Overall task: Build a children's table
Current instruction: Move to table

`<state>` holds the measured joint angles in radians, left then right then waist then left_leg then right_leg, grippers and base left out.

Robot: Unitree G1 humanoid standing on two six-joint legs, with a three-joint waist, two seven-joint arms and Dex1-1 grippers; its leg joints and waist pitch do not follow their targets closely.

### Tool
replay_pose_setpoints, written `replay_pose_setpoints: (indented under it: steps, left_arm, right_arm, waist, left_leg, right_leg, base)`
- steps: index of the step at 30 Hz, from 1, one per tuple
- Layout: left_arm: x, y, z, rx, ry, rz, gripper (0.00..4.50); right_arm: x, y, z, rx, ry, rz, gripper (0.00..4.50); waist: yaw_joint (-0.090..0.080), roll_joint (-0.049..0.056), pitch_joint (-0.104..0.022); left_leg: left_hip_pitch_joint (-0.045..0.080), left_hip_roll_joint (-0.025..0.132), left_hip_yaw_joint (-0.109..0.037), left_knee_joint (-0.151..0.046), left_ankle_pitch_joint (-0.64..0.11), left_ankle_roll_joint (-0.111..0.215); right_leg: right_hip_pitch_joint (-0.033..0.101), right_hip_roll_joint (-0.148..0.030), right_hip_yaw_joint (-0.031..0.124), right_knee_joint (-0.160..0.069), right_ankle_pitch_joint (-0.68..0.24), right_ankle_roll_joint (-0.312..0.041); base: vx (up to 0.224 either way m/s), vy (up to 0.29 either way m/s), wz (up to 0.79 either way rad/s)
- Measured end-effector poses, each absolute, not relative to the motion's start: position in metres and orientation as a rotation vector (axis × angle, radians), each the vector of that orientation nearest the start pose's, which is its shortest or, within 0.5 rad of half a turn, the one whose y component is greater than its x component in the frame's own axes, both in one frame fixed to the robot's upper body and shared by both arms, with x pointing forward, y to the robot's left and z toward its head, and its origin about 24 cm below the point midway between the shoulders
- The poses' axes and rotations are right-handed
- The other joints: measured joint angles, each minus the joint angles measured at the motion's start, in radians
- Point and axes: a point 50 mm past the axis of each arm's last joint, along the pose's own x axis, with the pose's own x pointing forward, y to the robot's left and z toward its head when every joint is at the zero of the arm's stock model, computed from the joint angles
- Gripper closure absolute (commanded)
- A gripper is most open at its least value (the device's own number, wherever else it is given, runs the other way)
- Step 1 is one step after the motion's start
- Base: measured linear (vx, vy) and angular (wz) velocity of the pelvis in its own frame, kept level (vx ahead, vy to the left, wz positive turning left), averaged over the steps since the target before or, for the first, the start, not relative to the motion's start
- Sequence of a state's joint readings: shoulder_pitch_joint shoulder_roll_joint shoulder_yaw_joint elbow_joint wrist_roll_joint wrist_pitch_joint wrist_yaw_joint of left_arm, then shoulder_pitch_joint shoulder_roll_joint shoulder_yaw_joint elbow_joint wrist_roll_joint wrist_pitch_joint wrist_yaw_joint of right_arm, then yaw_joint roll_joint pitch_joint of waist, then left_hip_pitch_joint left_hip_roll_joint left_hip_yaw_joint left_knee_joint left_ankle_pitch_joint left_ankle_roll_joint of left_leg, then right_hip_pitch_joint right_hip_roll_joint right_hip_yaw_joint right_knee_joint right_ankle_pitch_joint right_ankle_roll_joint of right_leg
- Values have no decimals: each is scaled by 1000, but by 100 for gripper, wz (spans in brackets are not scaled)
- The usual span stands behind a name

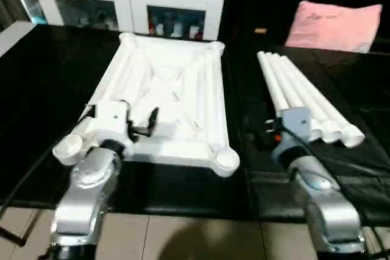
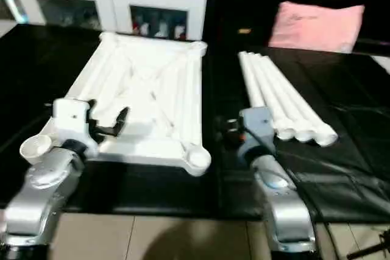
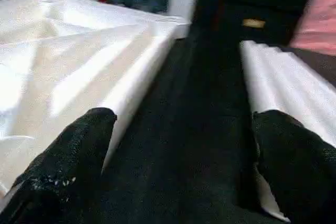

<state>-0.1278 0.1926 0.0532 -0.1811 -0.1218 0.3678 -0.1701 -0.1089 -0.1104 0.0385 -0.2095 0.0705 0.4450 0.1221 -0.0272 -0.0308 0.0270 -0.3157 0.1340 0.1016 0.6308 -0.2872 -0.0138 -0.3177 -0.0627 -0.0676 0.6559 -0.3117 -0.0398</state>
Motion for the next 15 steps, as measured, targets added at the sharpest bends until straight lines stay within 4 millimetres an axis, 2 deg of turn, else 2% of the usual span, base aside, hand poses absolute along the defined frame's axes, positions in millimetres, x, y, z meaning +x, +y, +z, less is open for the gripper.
replay_pose_setpoints:
  steps: [1,2,3,4,5,6,7,8,9,10,11,12,13,14,15]
  left_arm:
    - [274,178,88,71,59,-157,4]
    - [275,179,89,72,56,-154,4]
    - [275,178,89,71,54,-155,4]
    - [275,172,87,54,56,-171,4]
    - [275,165,86,48,60,-198,4]
    - [274,162,85,48,62,-216,4]
    - [275,162,86,51,60,-216,4]
    - [275,163,87,54,57,-213,4]
    - [275,166,87,61,57,-207,4]
    - [274,170,87,68,60,-197,4]
    - [275,173,87,70,59,-183,4]
    - [275,175,87,71,59,-176,4]
    - [275,178,88,75,59,-170,4]
    - [275,177,88,72,57,-171,4]
    - [276,176,89,70,53,-173,4]
  right_arm:
    - [269,-141,75,-46,136,205,0]
    - [269,-142,75,-48,136,203,0]
    - [269,-144,75,-54,136,199,0]
    - [268,-150,73,-64,145,178,0]
    - [267,-153,72,-67,152,169,0]
    - [267,-156,71,-69,157,158,0]
    - [268,-158,71,-69,156,150,0]
    - [268,-158,72,-69,149,151,0]
    - [268,-157,72,-68,146,151,0]
    - [267,-154,71,-54,149,157,0]
    - [268,-146,71,-47,147,184,0]
    - [268,-142,72,-45,143,199,0]
    - [268,-141,72,-45,141,203,0]
    - [268,-143,73,-51,140,198,0]
    - [269,-144,73,-55,140,194,0]
  waist:
    - [-6,-6,-3]
    - [-8,-14,-5]
    - [-6,-26,-5]
    - [10,-21,-1]
    - [21,-15,1]
    - [31,-11,1]
    - [41,-1,2]
    - [45,20,3]
    - [44,35,8]
    - [39,37,8]
    - [28,36,11]
    - [20,29,9]
    - [4,21,8]
    - [-5,15,6]
    - [-11,1,1]
  left_leg:
    - [7,-8,0,2,-6,3]
    - [13,-17,3,3,-10,3]
    - [15,-27,8,9,-17,4]
    - [11,-28,11,32,-33,62]
    - [-1,-24,7,64,-28,96]
    - [-16,-22,7,87,-25,92]
    - [-29,-14,6,76,-15,74]
    - [-36,6,6,31,-3,53]
    - [-33,20,1,33,25,-12]
    - [-32,23,-1,32,23,-19]
    - [-26,18,-4,26,22,-16]
    - [-24,12,-5,25,20,-12]
    - [-17,2,-4,24,16,-7]
    - [-13,-3,-2,25,12,-3]
    - [-12,-10,5,26,11,-2]
  right_leg:
    - [-32,-14,5,42,2,0]
    - [-49,-22,16,31,7,1]
    - [-44,-31,34,23,21,52]
    - [-29,-23,40,20,14,48]
    - [-16,-17,38,9,16,45]
    - [-3,-11,39,-1,17,42]
    - [16,-1,32,-14,18,41]
    - [29,14,16,-21,17,39]
    - [41,25,5,-23,14,40]
    - [45,22,-1,-29,13,39]
    - [30,20,-1,-22,4,5]
    - [23,16,0,-5,-7,-22]
    - [10,4,2,25,-8,-20]
    - [-2,-3,7,32,-5,-15]
    - [-12,-12,16,24,0,10]
  base:
    - [135,-37,5]
    - [60,-52,5]
    - [44,-57,12]
    - [44,-57,12]
    - [63,-59,9]
    - [54,-41,-4]
    - [54,-41,-4]
    - [57,-1,-3]
    - [91,50,-7]
    - [91,50,-7]
    - [132,49,-1]
    - [126,14,8]
    - [126,14,8]
    - [79,-15,6]
    - [65,-49,11]
